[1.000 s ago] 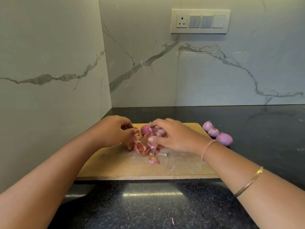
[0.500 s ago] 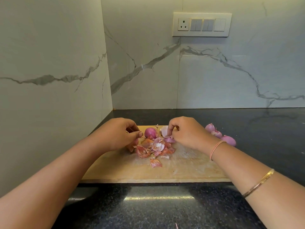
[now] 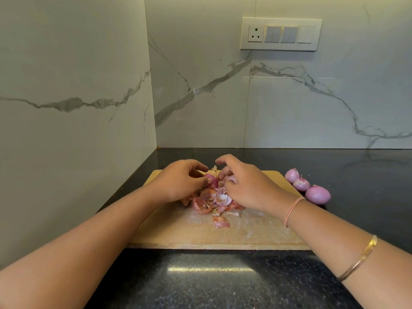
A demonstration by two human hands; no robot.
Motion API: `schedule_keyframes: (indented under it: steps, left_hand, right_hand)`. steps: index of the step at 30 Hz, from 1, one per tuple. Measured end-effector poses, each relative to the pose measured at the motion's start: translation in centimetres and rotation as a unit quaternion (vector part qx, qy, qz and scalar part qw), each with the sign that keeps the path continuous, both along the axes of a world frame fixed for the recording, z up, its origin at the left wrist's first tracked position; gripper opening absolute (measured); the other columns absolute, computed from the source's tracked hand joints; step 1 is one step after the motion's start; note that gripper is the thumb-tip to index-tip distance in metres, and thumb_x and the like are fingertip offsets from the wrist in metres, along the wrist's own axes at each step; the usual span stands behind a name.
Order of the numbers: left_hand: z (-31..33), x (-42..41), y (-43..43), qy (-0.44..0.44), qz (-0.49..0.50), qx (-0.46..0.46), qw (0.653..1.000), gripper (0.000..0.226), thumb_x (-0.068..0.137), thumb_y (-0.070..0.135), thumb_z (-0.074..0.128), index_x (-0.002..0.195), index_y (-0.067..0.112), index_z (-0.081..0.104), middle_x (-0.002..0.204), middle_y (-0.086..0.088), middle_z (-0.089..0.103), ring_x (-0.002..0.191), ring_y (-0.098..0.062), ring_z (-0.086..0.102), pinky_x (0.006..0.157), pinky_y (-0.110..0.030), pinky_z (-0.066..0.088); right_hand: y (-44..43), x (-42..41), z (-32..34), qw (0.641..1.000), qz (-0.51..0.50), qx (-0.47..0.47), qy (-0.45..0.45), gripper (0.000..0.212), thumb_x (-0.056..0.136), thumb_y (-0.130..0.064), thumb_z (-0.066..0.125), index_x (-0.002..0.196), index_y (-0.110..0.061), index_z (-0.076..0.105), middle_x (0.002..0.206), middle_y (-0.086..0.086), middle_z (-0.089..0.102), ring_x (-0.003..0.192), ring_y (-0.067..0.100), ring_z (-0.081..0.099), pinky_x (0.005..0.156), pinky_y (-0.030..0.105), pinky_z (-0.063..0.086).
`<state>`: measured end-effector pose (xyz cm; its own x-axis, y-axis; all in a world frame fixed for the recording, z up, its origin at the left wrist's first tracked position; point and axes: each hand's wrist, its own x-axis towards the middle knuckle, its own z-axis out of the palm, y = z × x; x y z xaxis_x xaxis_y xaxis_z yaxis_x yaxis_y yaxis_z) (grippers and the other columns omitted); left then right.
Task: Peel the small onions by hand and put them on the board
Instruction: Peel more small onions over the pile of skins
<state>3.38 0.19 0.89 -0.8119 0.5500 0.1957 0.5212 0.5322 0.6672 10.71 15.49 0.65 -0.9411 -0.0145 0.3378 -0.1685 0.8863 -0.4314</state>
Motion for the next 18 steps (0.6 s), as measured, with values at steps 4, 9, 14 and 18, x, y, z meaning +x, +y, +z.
schedule_keyframes:
  steps: [4, 9, 14, 18]
  left_hand:
    - [-0.06, 0.21, 0.05, -0.007, -0.012, -0.004, 1.0, 0.041, 0.084, 0.03, 0.068, 0.122, 0.021, 0.057, 0.094, 0.016, 0.06, 0.082, -0.02, 0.069, 0.059, -0.027, 0.056]
    - [-0.19, 0.27, -0.05, 0.046, -0.023, -0.038, 0.998, 0.035, 0.081, 0.031, 0.071, 0.113, 0.023, 0.062, 0.099, 0.013, 0.06, 0.093, -0.022, 0.065, 0.086, -0.038, 0.054]
    - [-0.42, 0.12, 0.03, 0.16, 0.008, -0.015, 0.987, 0.036, 0.081, 0.041, 0.067, 0.113, 0.024, 0.062, 0.1, 0.011, 0.053, 0.091, -0.004, 0.052, 0.087, -0.022, 0.045]
    - [-0.14, 0.49, -0.06, 0.19, 0.015, 0.074, 0.979, 0.039, 0.079, 0.041, 0.068, 0.113, 0.024, 0.061, 0.101, 0.012, 0.052, 0.092, -0.01, 0.056, 0.08, -0.031, 0.051]
  right_hand:
    - [-0.1, 0.24, 0.04, 0.999, 0.015, -0.031, 0.001, 0.049, 0.093, -0.005, 0.043, 0.138, -0.023, 0.037, 0.118, -0.002, 0.06, 0.101, 0.02, 0.061, 0.085, 0.038, 0.052]
    - [0.36, 0.11, -0.06, 0.997, 0.029, -0.068, 0.019, 0.045, 0.093, -0.007, 0.046, 0.134, -0.024, 0.042, 0.108, -0.004, 0.063, 0.076, 0.008, 0.058, 0.059, 0.014, 0.041]
    - [0.57, 0.01, -0.17, 0.993, 0.026, -0.096, 0.068, 0.038, 0.094, -0.016, 0.052, 0.13, -0.025, 0.047, 0.117, -0.005, 0.059, 0.096, 0.014, 0.061, 0.07, 0.011, 0.045]
    - [0.42, 0.04, 0.2, 0.981, 0.024, -0.12, 0.153, 0.035, 0.092, -0.012, 0.052, 0.126, -0.02, 0.053, 0.122, -0.007, 0.057, 0.113, 0.004, 0.052, 0.081, -0.002, 0.036]
